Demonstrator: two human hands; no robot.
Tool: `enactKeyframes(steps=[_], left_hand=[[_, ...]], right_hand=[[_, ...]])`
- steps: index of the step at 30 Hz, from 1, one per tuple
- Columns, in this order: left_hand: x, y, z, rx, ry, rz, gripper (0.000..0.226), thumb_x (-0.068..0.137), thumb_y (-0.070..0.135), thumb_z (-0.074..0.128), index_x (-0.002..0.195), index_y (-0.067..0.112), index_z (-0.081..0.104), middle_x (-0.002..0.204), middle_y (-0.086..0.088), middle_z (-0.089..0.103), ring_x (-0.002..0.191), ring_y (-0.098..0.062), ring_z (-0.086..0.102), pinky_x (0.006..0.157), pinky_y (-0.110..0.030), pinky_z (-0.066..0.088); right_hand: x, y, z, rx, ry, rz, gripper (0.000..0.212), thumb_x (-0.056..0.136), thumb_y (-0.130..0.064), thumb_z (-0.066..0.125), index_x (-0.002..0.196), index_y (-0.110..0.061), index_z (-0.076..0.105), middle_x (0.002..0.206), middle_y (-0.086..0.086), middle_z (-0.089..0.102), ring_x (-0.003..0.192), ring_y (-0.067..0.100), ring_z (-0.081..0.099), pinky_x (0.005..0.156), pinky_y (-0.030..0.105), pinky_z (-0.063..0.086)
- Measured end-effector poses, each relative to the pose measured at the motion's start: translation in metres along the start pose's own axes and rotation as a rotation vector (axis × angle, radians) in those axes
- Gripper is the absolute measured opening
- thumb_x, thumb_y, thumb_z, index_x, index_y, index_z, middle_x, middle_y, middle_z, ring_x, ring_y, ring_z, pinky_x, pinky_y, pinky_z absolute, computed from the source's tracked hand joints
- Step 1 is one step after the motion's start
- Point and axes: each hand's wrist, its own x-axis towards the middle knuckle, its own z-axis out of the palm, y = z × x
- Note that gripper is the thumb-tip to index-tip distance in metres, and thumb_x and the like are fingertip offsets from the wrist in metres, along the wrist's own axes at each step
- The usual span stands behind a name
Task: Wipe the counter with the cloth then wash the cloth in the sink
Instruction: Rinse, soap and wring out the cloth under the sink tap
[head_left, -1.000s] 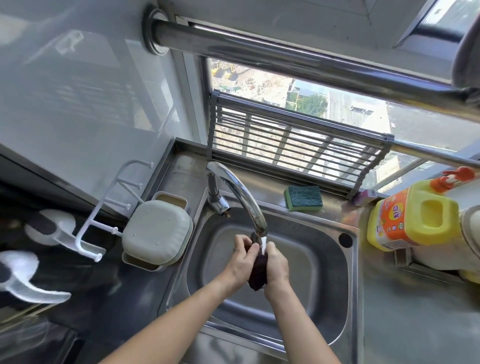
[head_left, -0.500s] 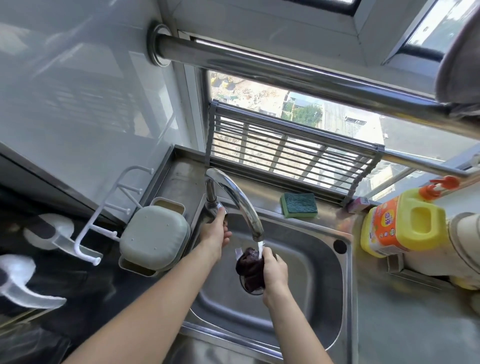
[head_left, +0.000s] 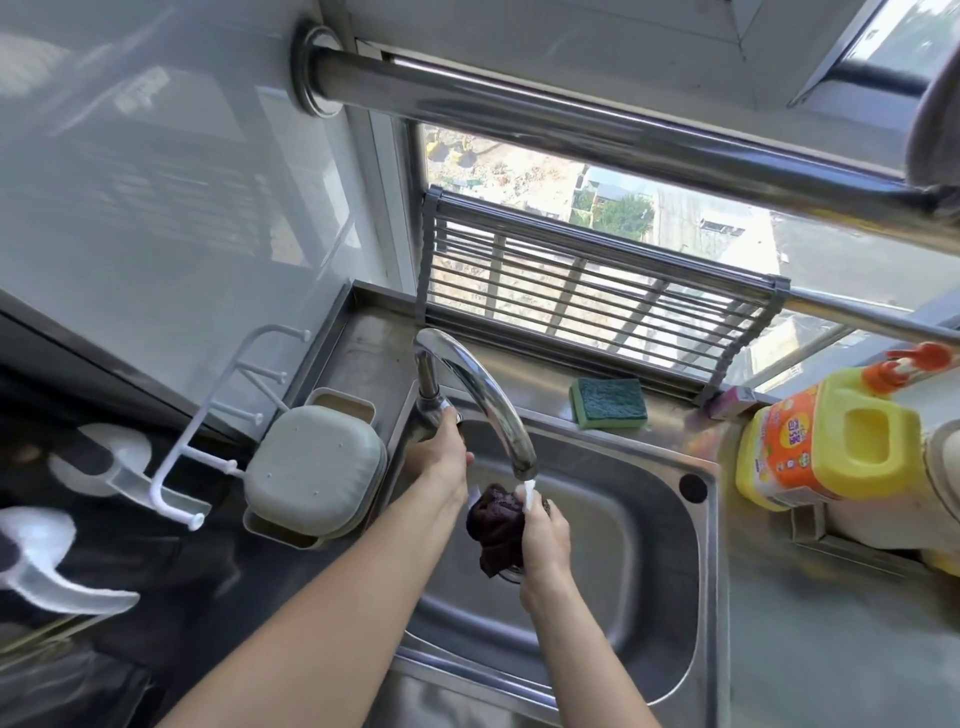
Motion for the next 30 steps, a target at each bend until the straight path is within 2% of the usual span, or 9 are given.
enactKeyframes(steps=[1,5,8,14,19,22,24,28,30], left_hand=[[-0.001,0.000,0.001,-0.011,0.011,-0.003,0.045,0.085,0.050,0.069,0.079,0.006,0.068,0.054,-0.002,0.059,0.050,-0.018,0.054,0.072,-0.034,0.056],[-0.007,0.002,0.001,-0.020,0.032,-0.027,0.048,0.086,0.054,0.065,0.074,0.008,0.063,0.058,-0.003,0.059,0.049,-0.017,0.052,0.048,-0.024,0.043],[-0.011,0.003,0.003,-0.049,0.040,-0.042,0.046,0.086,0.054,0.065,0.074,0.010,0.062,0.060,-0.002,0.059,0.050,-0.016,0.052,0.040,-0.022,0.038],[-0.010,-0.001,0.011,-0.063,0.069,-0.064,0.048,0.085,0.055,0.064,0.073,0.009,0.063,0.061,-0.003,0.062,0.055,-0.019,0.056,0.061,-0.028,0.048],[-0.015,0.001,0.010,-0.105,0.015,-0.087,0.044,0.091,0.052,0.061,0.076,0.010,0.058,0.069,-0.002,0.059,0.059,-0.016,0.053,0.045,-0.026,0.036],[-0.018,0.004,0.008,-0.094,-0.009,-0.090,0.043,0.090,0.052,0.061,0.079,0.011,0.060,0.069,-0.002,0.060,0.058,-0.016,0.053,0.046,-0.025,0.037],[-0.019,0.004,0.005,-0.068,-0.025,-0.078,0.042,0.088,0.052,0.062,0.079,0.011,0.062,0.072,-0.005,0.064,0.058,-0.018,0.056,0.051,-0.027,0.041],[-0.011,-0.006,-0.007,0.160,-0.115,0.056,0.047,0.094,0.052,0.052,0.078,0.009,0.063,0.075,-0.008,0.067,0.062,-0.019,0.058,0.060,-0.031,0.044],[-0.002,-0.018,-0.014,0.405,-0.261,0.150,0.052,0.094,0.056,0.046,0.077,0.012,0.067,0.087,-0.008,0.073,0.075,-0.023,0.064,0.076,-0.036,0.053]], right_hand=[[0.000,0.000,0.001,0.010,0.003,-0.001,0.017,0.093,-0.031,0.066,0.095,-0.015,0.072,0.094,0.008,0.073,0.085,0.023,0.068,0.071,0.031,0.050],[0.000,-0.003,0.001,0.038,0.020,-0.033,0.017,0.095,-0.026,0.062,0.095,-0.011,0.071,0.093,0.009,0.073,0.082,0.021,0.067,0.068,0.030,0.049],[0.001,-0.006,-0.002,0.050,0.031,-0.064,0.018,0.098,-0.023,0.059,0.096,-0.009,0.070,0.090,0.008,0.072,0.080,0.020,0.066,0.067,0.029,0.049],[0.007,-0.004,-0.005,0.065,0.038,-0.050,0.018,0.094,-0.025,0.065,0.097,-0.009,0.072,0.092,0.009,0.074,0.083,0.023,0.067,0.074,0.032,0.052],[0.011,-0.005,-0.006,0.062,0.040,-0.051,0.017,0.093,-0.025,0.066,0.095,-0.009,0.071,0.095,0.013,0.074,0.087,0.027,0.067,0.086,0.039,0.054],[0.013,-0.006,-0.006,0.041,0.026,-0.045,0.018,0.092,-0.029,0.067,0.094,-0.012,0.072,0.099,0.014,0.075,0.097,0.031,0.070,0.094,0.046,0.054],[0.012,-0.008,-0.008,0.016,-0.012,-0.027,0.020,0.093,-0.031,0.066,0.097,-0.013,0.072,0.099,0.012,0.075,0.097,0.029,0.069,0.094,0.044,0.054],[0.010,-0.007,-0.008,-0.023,-0.134,-0.014,0.024,0.092,-0.033,0.066,0.101,-0.011,0.070,0.097,0.009,0.075,0.086,0.022,0.069,0.082,0.039,0.054],[0.008,-0.007,-0.008,0.026,-0.256,-0.036,0.024,0.093,-0.027,0.066,0.104,-0.005,0.068,0.095,0.010,0.074,0.084,0.022,0.069,0.076,0.035,0.054]])
